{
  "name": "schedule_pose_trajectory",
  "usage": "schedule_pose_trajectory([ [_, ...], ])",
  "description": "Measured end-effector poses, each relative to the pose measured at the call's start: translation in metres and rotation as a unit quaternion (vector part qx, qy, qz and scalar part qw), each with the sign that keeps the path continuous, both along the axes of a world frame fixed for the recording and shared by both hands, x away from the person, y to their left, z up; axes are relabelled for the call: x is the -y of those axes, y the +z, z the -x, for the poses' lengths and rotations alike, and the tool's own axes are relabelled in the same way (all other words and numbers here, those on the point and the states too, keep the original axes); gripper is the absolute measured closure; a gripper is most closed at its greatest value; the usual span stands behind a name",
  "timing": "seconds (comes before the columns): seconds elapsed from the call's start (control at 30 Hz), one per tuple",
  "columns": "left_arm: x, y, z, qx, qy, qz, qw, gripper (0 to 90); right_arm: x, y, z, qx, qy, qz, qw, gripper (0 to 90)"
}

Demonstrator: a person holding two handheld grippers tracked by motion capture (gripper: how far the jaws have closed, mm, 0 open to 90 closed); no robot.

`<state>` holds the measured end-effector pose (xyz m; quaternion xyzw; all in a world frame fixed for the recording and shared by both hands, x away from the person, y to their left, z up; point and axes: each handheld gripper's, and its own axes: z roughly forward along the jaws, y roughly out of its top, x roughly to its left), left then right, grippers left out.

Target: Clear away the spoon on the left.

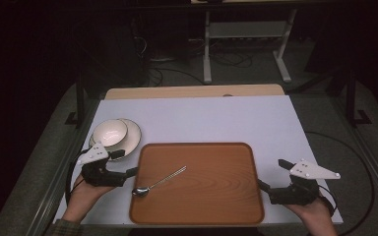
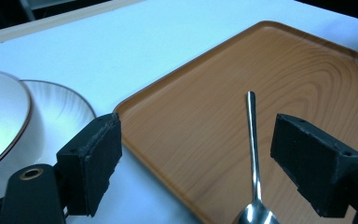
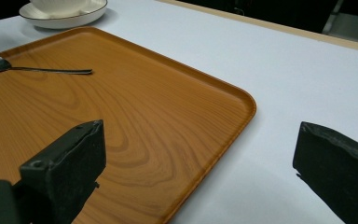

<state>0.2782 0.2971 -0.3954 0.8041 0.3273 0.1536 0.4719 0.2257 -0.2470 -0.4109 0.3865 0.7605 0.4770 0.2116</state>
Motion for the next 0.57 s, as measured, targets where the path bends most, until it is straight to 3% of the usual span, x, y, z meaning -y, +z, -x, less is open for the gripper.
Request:
schedule_pose_trajectory([
  [0.07, -0.003, -0.002, 0.003, 0.001, 0.006, -0.012, 0.9999, 15.8, 0.0, 0.001, 0.001, 0.002, -0.001, 0.0, 1.0, 1.9],
  [0.33, -0.017, -0.009, 0.01, -0.001, 0.015, -0.016, 0.9998, 15.7, -0.001, 0.0, 0.002, 0.002, 0.0, 0.0, 1.0, 1.9],
  [0.57, -0.015, -0.012, 0.01, -0.002, 0.012, -0.024, 0.9996, 15.7, -0.001, 0.0, 0.002, 0.003, 0.001, 0.0, 1.0, 1.9],
])
